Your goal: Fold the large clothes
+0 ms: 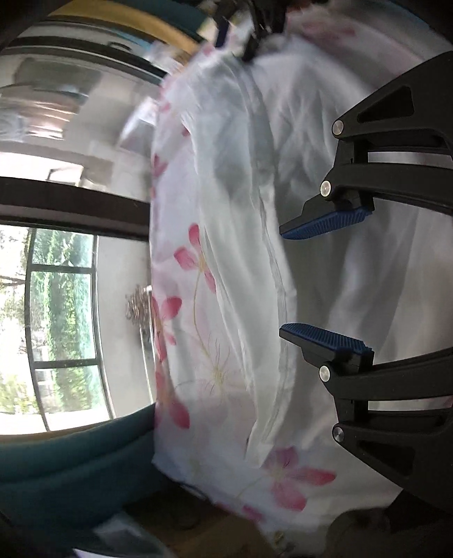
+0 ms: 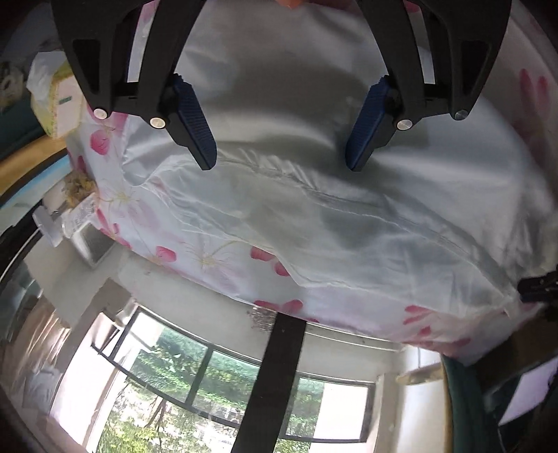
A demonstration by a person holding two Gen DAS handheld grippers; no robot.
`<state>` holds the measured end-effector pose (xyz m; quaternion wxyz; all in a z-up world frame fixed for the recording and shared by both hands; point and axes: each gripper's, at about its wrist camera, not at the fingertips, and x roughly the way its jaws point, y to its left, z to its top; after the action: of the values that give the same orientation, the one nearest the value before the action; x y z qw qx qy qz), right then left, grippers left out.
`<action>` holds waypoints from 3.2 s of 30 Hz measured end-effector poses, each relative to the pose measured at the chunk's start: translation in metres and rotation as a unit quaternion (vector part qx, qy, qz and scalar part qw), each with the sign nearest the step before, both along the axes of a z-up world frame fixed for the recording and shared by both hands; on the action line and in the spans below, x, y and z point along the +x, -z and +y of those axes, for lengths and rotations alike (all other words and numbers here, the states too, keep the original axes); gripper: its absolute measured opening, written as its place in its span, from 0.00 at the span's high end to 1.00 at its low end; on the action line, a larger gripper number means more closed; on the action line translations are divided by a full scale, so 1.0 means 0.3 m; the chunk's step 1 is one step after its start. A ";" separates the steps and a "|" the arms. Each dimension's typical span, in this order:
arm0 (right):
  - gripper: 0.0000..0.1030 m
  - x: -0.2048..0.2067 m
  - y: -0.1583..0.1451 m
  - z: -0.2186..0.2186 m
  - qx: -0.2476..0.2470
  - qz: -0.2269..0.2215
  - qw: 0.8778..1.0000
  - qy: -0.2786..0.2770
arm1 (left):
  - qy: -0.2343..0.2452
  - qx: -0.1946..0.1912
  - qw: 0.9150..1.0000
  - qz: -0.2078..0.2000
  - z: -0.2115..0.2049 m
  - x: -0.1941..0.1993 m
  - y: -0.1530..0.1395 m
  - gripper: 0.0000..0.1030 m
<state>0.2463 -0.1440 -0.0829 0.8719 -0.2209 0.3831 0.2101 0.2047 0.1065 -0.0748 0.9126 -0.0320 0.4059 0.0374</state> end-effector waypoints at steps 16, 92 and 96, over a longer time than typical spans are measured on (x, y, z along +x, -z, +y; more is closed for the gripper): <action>0.77 0.087 -0.097 0.038 0.048 -0.033 0.998 -0.009 | 0.051 0.015 0.998 -0.036 0.021 0.059 -0.040 0.99; 0.48 0.259 -0.048 -0.496 0.078 0.026 0.979 0.188 | -0.155 -0.048 0.986 0.039 0.334 -0.220 0.039 0.45; 0.48 0.146 -0.028 -0.564 0.097 0.043 0.969 0.224 | -0.136 -0.064 0.988 0.045 0.288 -0.266 0.047 0.45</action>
<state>0.2901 -0.3131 -0.0746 0.8968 -0.0350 0.4377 0.0547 0.1249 0.1930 -0.0890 0.8759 -0.1439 0.4397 0.1366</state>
